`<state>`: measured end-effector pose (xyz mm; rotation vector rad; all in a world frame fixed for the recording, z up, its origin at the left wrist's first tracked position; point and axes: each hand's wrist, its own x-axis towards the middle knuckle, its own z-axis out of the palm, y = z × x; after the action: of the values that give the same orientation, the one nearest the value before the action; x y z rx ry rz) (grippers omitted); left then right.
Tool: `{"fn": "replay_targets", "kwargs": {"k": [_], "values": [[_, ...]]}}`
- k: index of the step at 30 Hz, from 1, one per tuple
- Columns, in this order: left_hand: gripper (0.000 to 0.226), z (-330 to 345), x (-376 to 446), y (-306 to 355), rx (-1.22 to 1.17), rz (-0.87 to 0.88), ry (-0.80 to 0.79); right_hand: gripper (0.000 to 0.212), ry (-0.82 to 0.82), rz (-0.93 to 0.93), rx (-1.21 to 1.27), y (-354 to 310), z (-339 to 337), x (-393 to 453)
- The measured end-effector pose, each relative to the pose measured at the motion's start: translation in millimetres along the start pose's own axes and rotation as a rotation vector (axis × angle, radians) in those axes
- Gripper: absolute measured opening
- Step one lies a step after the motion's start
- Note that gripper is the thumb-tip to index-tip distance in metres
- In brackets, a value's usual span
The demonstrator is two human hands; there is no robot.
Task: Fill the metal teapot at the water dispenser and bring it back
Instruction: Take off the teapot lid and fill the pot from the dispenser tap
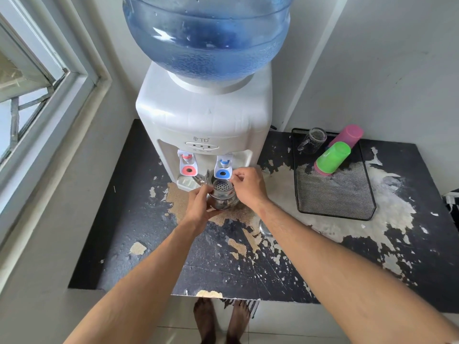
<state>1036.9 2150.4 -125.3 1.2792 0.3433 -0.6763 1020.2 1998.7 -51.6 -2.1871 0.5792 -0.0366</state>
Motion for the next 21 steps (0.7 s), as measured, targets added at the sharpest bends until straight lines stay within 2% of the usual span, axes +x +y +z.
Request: {"fn": "replay_targets", "kwargs": {"k": [7, 12, 16, 19, 21], "values": [[0.057, -1, 5, -4, -0.015, -0.005, 0.011, 0.022, 0.026, -0.077, 0.031, 11, -7, -4], [0.066, -2, 2, -1, -0.019, -0.019, 0.007, 0.026, 0.053, -0.036, 0.055, 27, -5, -12], [0.065, -5, -4, -4, 0.013, -0.056, 0.014, 0.039, -0.096, 0.068, 0.068, 37, 1, -15], [0.066, -7, -11, -10, 0.055, -0.063, 0.018, 0.035, -0.217, 0.128, 0.094, 44, 4, -18], [0.066, -7, -16, -13, 0.097, -0.070, 0.004, 0.032, -0.239, 0.136, 0.106, 48, 4, -21]]}}
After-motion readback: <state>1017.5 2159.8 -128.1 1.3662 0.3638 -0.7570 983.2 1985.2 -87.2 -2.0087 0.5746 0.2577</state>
